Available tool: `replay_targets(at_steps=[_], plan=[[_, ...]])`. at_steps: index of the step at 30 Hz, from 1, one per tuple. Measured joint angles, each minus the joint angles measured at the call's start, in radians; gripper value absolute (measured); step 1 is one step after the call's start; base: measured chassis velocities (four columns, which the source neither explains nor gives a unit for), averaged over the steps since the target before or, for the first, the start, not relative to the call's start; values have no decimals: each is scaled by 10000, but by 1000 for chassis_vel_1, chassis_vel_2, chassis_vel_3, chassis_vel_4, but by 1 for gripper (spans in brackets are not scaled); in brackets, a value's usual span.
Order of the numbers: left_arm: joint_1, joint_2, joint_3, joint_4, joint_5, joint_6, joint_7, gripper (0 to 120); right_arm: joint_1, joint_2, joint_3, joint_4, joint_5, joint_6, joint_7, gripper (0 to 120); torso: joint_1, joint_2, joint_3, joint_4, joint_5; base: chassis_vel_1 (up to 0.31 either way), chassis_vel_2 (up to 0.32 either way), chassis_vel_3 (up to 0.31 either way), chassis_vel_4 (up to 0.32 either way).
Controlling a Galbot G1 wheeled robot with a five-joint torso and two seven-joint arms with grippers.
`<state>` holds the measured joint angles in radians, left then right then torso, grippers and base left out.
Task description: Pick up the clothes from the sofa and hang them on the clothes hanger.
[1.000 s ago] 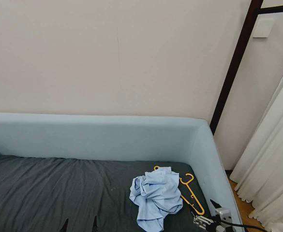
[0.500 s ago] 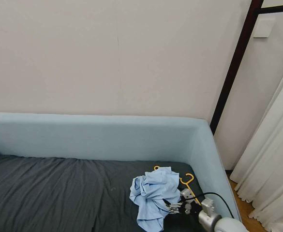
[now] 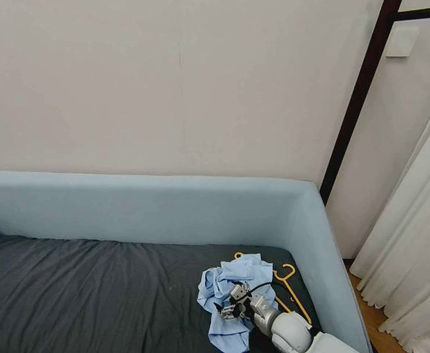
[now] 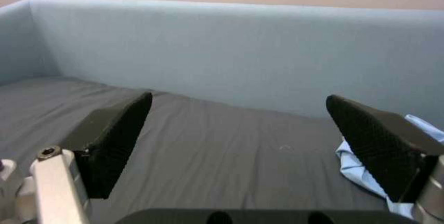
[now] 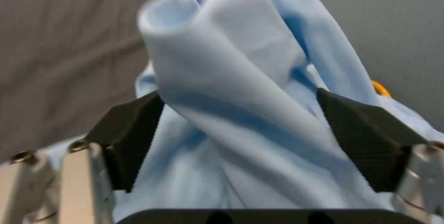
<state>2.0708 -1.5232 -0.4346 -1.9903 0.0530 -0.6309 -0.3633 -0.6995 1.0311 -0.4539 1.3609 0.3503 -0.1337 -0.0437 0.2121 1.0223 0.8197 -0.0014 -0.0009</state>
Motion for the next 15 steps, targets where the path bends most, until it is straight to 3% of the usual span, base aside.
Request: replay_targets(at_steps=[15], plan=[[-23,-42,6,98,-216,-94,-88,99,-495,-112,558,-155,-788,968,82,29,-1,0,-1,1,7,0,0,0,0]])
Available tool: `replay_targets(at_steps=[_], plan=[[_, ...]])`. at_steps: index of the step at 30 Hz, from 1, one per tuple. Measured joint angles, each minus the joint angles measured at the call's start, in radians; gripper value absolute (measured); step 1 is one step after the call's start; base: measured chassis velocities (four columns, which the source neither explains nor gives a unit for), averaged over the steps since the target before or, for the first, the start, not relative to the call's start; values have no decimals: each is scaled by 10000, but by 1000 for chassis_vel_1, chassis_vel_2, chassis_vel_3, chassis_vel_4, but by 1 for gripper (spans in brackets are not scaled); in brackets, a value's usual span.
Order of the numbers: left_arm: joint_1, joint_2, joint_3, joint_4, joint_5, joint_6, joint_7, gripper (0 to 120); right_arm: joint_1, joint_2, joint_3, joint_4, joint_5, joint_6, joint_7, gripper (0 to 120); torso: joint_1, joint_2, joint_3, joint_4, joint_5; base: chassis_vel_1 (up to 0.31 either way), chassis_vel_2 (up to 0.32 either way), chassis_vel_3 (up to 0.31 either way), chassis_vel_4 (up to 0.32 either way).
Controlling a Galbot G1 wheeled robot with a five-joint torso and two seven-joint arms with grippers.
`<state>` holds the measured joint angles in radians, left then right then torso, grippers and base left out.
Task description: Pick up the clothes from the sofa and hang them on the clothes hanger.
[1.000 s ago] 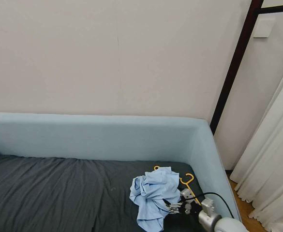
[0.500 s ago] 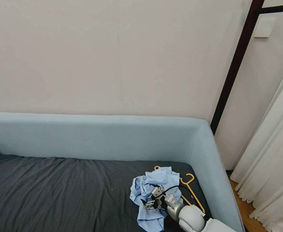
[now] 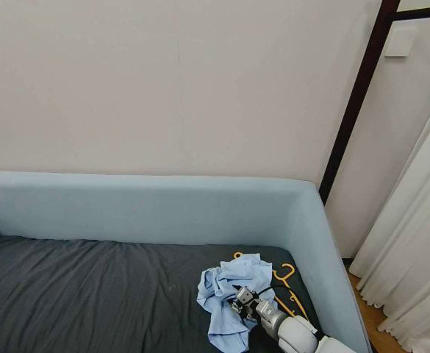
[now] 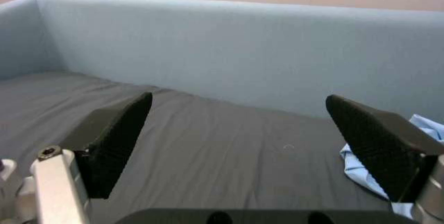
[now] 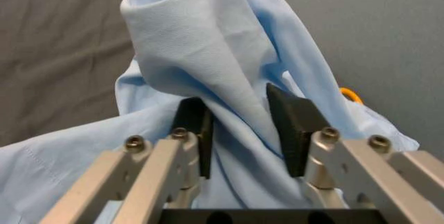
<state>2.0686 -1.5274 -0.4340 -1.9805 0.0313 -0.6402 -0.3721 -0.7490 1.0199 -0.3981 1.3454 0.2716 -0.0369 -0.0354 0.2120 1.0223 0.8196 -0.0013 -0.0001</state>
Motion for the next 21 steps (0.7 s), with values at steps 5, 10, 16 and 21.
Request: replay_targets(at_steps=[5,10,16,21], plan=[[-94,-1,19,84,-17,31,-12,99,-239,-121,100,86,12,144,-10,11,0,0,0,1,0,0,0,0,0],[-210,-3,56,158,-21,87,-14,99,-474,-259,341,192,-366,602,-99,0,0,0,0,1,2,0,0,0,0],[-349,12,68,226,-38,133,-14,98,-491,-674,673,1476,388,501,158,0,0,0,0,1,-3,0,0,0,0],[-447,58,71,220,-57,207,-13,98,-21,-1184,823,3036,2044,-310,584,0,0,0,0,0,-12,0,0,0,0]])
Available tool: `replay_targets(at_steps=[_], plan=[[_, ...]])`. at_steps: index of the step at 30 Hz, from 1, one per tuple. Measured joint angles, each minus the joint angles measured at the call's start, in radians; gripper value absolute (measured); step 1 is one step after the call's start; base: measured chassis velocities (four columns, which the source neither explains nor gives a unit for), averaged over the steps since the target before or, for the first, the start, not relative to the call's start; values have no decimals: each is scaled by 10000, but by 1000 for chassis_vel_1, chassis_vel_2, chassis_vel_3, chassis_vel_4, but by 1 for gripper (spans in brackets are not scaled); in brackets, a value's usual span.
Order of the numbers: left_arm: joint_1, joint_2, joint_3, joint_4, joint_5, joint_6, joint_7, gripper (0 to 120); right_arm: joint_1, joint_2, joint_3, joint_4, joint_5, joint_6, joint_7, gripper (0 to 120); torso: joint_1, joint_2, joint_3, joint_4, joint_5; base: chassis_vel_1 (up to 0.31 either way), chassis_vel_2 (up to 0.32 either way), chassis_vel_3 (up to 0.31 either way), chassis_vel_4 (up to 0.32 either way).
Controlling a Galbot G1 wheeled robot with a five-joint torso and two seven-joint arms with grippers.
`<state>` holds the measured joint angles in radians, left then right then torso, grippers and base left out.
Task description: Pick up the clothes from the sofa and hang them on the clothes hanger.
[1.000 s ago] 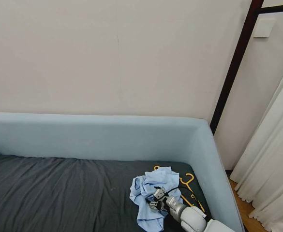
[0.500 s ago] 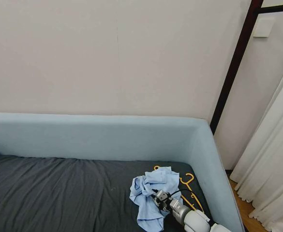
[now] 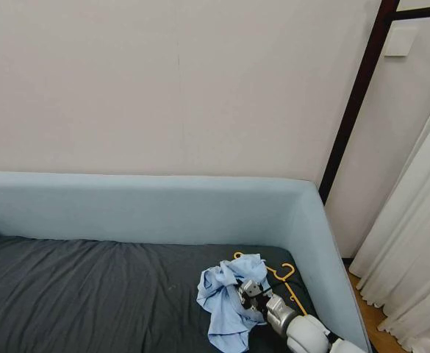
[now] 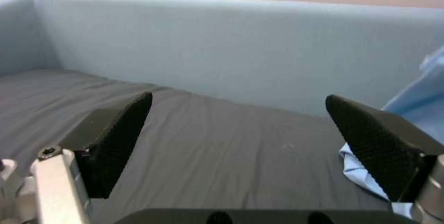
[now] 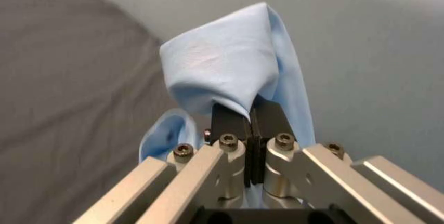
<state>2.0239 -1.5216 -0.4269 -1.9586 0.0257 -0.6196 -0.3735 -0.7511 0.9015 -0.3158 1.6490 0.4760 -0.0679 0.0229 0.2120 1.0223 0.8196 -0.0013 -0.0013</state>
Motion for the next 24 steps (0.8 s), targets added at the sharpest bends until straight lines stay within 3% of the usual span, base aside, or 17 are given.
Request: replay_targets(at_steps=[12,24], plan=[[-105,262,144,-154,-80,64,13,98,2216,-899,283,3061,3704,-1675,1249,0,0,0,0,-1,1,0,0,0,0],[-170,448,200,-266,-305,126,19,98,4995,-931,59,3804,6307,-2417,2487,0,0,0,0,1,-4,0,0,0,0]])
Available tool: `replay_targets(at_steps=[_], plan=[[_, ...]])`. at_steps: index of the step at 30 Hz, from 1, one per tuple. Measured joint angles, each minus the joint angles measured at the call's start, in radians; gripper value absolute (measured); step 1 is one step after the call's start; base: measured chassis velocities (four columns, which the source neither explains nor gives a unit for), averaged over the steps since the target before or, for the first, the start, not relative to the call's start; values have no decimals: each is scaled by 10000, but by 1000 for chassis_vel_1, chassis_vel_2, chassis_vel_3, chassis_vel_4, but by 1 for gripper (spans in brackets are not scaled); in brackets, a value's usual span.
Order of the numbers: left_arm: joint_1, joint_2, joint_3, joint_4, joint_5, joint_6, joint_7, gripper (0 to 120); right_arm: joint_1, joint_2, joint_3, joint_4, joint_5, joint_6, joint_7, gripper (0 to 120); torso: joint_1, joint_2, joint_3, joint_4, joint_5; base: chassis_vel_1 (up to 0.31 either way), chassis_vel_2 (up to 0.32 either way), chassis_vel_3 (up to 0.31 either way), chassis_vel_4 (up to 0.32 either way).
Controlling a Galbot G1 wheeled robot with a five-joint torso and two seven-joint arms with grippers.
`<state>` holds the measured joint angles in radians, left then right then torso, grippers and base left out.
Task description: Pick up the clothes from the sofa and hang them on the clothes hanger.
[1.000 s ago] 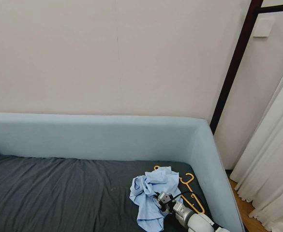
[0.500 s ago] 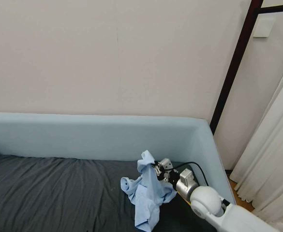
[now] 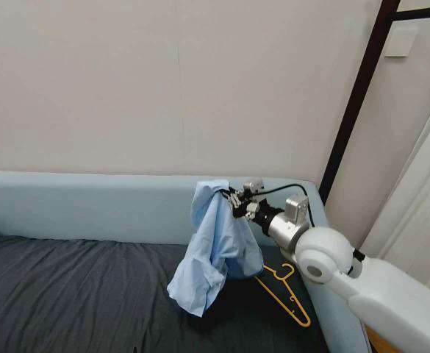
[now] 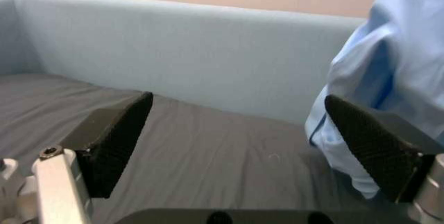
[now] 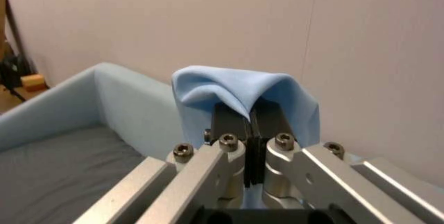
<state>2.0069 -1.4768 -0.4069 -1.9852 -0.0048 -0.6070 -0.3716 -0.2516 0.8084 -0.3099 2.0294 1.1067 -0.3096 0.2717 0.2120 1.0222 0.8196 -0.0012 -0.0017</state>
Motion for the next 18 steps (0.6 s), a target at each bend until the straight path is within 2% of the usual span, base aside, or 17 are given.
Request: replay_targets(at_steps=[8,14,18], plan=[[-101,156,-26,-20,-148,84,6,98,843,-205,255,1306,2238,-595,1424,0,0,0,0,-1,8,0,0,0,0],[-125,251,-52,-40,-211,143,12,98,978,-592,481,1470,2689,-607,1405,0,0,1,-1,-5,9,0,0,0,0],[-140,279,-65,-41,-264,146,13,98,1146,-470,239,1205,2539,-561,1324,0,0,1,0,-5,11,0,0,0,0]])
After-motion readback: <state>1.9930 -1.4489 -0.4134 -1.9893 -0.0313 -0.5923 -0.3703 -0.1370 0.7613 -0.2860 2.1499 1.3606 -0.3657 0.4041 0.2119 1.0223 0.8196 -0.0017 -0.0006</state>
